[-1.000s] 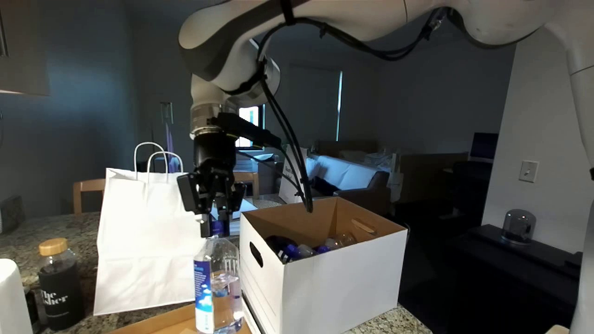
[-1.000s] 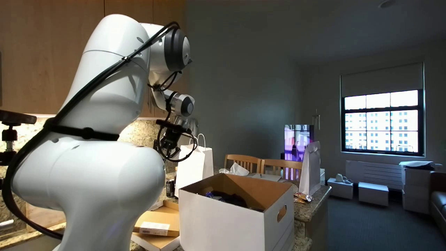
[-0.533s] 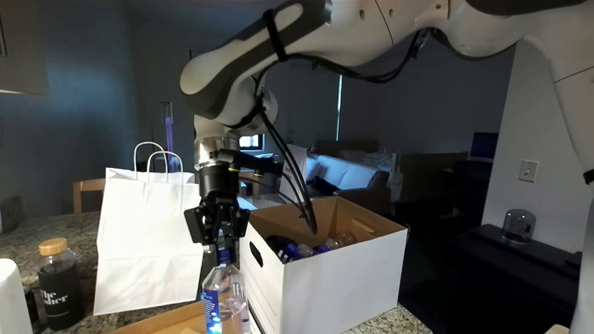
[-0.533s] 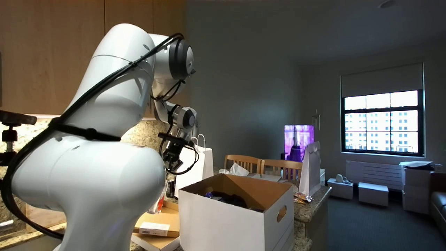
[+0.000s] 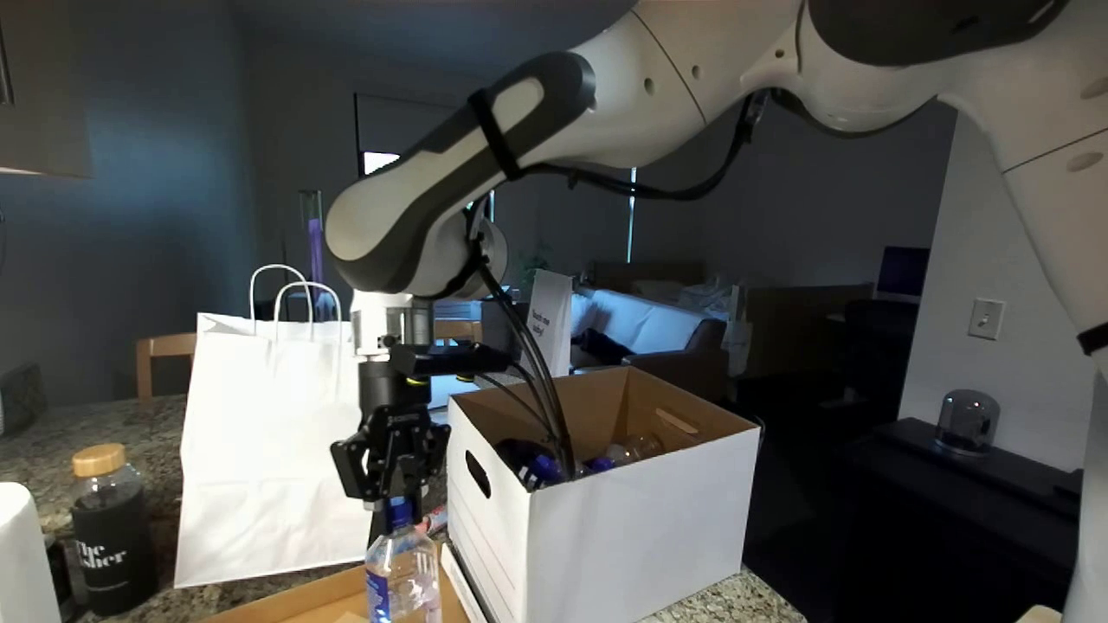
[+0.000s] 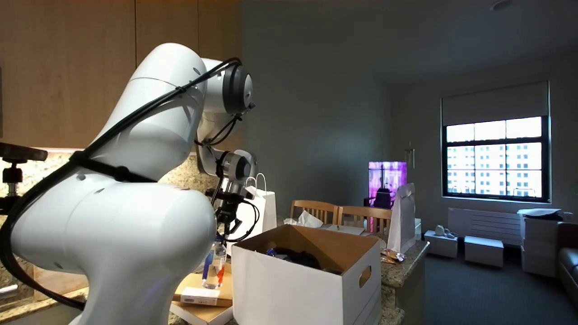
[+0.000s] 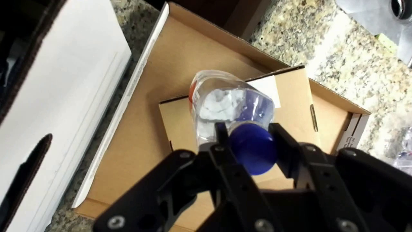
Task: Pick the bottle in the box and put it on the table, then put it back in the box
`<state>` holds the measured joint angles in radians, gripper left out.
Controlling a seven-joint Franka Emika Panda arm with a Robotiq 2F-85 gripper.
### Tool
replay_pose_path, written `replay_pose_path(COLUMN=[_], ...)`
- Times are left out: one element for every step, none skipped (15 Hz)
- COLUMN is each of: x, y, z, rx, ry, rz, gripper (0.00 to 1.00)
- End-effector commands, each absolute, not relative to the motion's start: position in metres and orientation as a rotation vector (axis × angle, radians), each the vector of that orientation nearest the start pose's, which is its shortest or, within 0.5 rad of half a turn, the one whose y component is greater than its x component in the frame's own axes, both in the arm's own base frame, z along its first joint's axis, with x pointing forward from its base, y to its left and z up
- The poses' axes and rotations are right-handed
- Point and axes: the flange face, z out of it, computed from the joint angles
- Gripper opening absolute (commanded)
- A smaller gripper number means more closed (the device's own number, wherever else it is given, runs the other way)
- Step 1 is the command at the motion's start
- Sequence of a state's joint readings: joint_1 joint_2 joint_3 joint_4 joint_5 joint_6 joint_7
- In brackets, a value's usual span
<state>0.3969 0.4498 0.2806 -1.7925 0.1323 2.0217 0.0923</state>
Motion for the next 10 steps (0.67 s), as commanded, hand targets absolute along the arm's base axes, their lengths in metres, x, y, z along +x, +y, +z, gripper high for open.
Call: replay_pose_path(x=[0.493,0.496,0.497,0.499,0.500,0.500,0.500,0.499,0.497,0.496], y=[0.415,0.422,0.429,0.435,0.443,0.449,0.456,0.462,0.469,0.474], z=[0.311,0.315,0.319,0.323,0.326,0.328,0.330,0.330,0.328,0.325], rx=[-2.907,-2.909,-2.908,-2.908,-2.908,-2.910,-2.910,-2.905,-2.895,-2.886], ry=[-0.753,-0.764,-0.776,-0.786,-0.812,-0.841,-0.879,-0.913,-0.938,-0.956], rz=[0.266,0.215,0.173,0.132,0.086,0.050,-0.004,-0.049,-0.073,-0.081], gripper=[0.14,0.15,0.15,0.15,0.15,0.15,0.15,0.15,0.15,0.15])
